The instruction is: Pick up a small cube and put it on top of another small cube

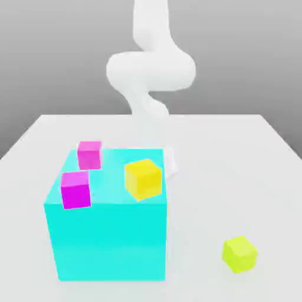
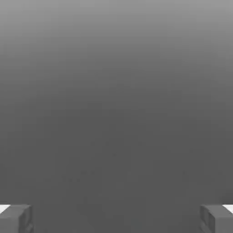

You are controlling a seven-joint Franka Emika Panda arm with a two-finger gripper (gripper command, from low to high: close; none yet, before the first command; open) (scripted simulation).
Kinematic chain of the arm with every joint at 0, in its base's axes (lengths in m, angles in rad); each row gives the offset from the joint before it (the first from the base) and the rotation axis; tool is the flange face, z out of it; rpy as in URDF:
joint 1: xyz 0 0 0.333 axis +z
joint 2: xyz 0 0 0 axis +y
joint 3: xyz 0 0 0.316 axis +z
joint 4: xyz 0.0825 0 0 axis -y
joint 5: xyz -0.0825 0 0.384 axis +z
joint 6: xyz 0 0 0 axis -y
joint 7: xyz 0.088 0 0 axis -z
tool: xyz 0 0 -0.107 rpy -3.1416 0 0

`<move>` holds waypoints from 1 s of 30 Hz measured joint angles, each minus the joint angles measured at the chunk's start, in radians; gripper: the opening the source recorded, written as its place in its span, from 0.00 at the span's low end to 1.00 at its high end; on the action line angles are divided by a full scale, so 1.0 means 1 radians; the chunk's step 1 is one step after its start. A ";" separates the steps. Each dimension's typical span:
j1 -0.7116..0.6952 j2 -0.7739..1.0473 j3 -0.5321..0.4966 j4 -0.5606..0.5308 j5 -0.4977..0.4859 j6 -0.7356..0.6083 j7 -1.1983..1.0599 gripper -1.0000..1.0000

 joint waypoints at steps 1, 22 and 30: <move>0.005 0.039 0.012 -0.012 -0.001 0.019 0.003 0.50; 0.166 0.805 0.209 -0.246 -0.100 0.385 0.118 0.50; 0.273 1.082 0.105 -0.229 -0.216 0.579 0.211 0.00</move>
